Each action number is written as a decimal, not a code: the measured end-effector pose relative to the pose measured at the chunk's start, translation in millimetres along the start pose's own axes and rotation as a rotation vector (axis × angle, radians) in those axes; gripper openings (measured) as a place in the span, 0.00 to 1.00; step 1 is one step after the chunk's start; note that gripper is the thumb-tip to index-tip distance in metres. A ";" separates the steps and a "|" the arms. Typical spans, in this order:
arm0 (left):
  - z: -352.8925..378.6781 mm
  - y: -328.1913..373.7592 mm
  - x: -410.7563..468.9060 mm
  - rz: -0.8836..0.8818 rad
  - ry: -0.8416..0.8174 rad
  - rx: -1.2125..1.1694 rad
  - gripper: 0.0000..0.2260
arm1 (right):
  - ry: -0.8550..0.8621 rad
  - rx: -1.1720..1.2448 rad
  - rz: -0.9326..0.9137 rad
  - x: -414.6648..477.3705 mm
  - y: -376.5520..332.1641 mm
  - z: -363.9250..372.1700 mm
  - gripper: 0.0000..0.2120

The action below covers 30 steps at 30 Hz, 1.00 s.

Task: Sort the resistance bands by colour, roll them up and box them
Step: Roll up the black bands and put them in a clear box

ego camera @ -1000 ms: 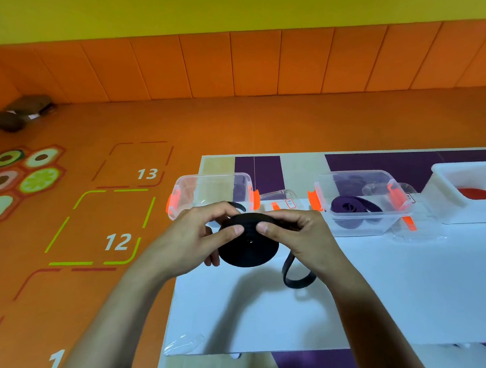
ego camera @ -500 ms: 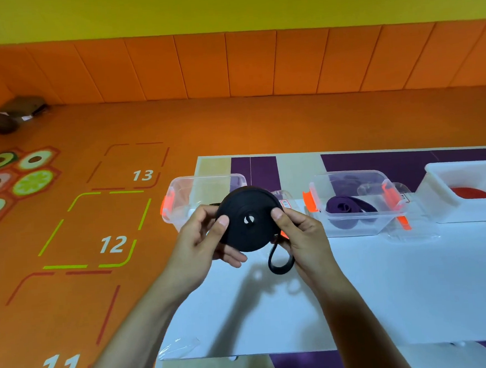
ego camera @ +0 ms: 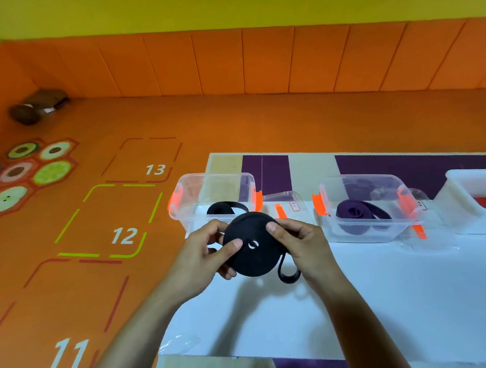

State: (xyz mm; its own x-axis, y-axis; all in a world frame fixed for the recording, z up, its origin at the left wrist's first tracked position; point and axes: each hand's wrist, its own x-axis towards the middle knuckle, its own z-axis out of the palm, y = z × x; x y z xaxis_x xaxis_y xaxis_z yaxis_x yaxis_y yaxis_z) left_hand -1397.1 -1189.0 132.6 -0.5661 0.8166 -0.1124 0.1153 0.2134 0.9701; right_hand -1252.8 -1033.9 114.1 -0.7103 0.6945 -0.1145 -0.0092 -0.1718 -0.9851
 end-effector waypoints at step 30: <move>-90.3 -82.9 138.9 -0.212 0.202 0.090 0.18 | 0.356 -0.340 0.003 135.2 66.8 122.7 0.15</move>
State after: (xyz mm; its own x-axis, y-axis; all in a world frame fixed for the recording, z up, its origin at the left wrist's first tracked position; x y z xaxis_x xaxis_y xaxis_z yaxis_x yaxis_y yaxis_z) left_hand -1559.0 -1141.7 56.0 -0.7352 0.6276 -0.2561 0.0442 0.4214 0.9058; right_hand -1435.8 -1037.3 48.5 -0.4249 0.9002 -0.0955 0.2646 0.0227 -0.9641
